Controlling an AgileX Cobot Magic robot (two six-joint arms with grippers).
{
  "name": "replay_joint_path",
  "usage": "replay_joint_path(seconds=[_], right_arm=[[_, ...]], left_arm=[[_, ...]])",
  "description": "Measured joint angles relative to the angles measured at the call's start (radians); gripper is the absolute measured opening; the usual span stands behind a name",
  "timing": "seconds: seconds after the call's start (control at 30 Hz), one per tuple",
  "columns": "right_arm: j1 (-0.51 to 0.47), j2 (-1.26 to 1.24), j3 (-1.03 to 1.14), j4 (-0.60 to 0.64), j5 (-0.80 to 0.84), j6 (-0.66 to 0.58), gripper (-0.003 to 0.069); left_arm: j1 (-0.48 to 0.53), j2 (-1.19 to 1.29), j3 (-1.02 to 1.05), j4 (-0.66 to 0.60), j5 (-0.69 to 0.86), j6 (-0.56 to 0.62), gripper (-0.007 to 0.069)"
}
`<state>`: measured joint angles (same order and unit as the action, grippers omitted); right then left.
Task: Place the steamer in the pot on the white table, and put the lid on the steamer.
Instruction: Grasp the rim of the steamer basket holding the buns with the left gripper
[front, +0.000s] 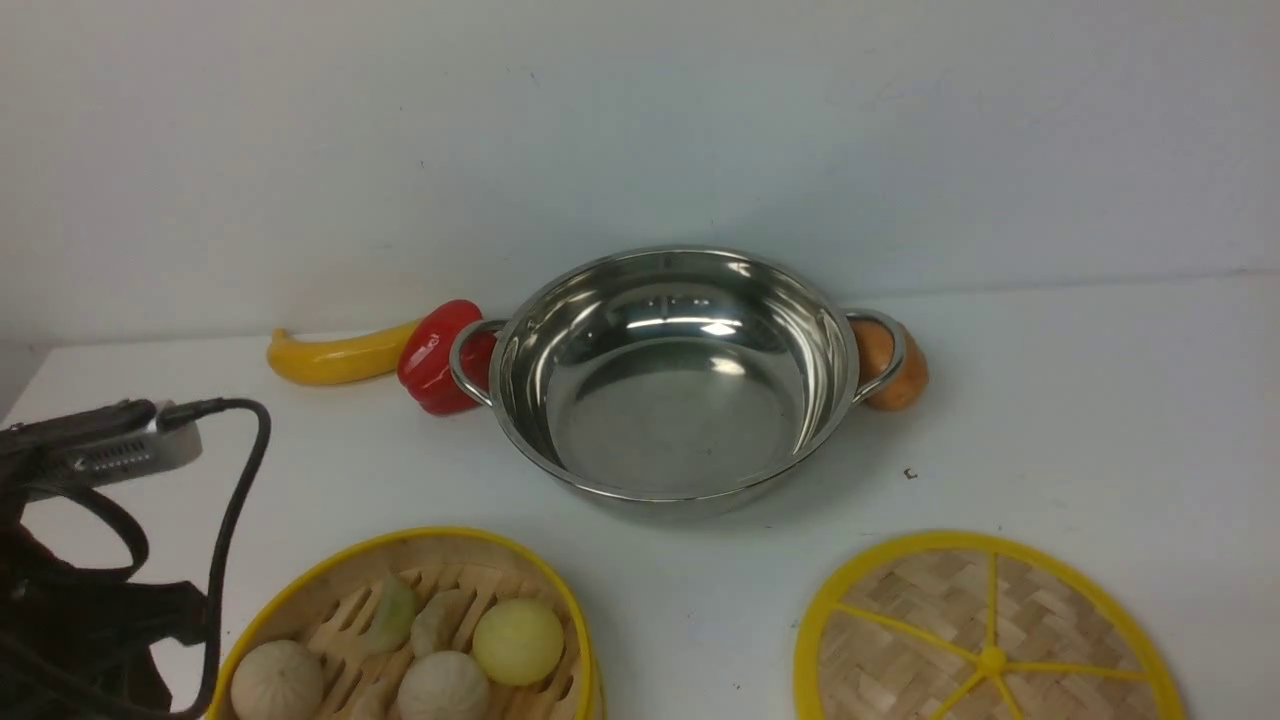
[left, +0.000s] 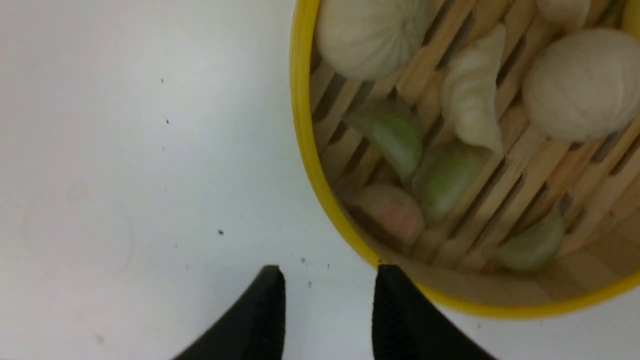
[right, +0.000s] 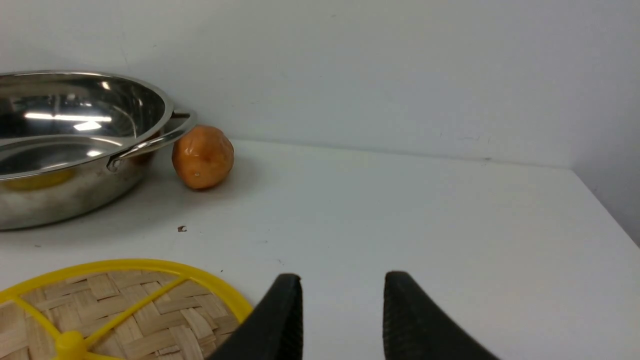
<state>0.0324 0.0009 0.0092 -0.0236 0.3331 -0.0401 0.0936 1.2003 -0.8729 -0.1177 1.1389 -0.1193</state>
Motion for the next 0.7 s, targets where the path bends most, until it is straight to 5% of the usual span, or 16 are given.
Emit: replay_joint_path(seconds=[0.2,0.7], right_arm=[[0.000,0.000,0.000,0.000,0.000,0.000,0.0248],[0.000,0.000,0.000,0.000,0.000,0.000,0.0248]], left_arm=[[0.000,0.004,0.000,0.000,-0.231,0.023,0.0241],[0.000,0.222,-0.093,-0.113,-0.389,0.854,0.0241]])
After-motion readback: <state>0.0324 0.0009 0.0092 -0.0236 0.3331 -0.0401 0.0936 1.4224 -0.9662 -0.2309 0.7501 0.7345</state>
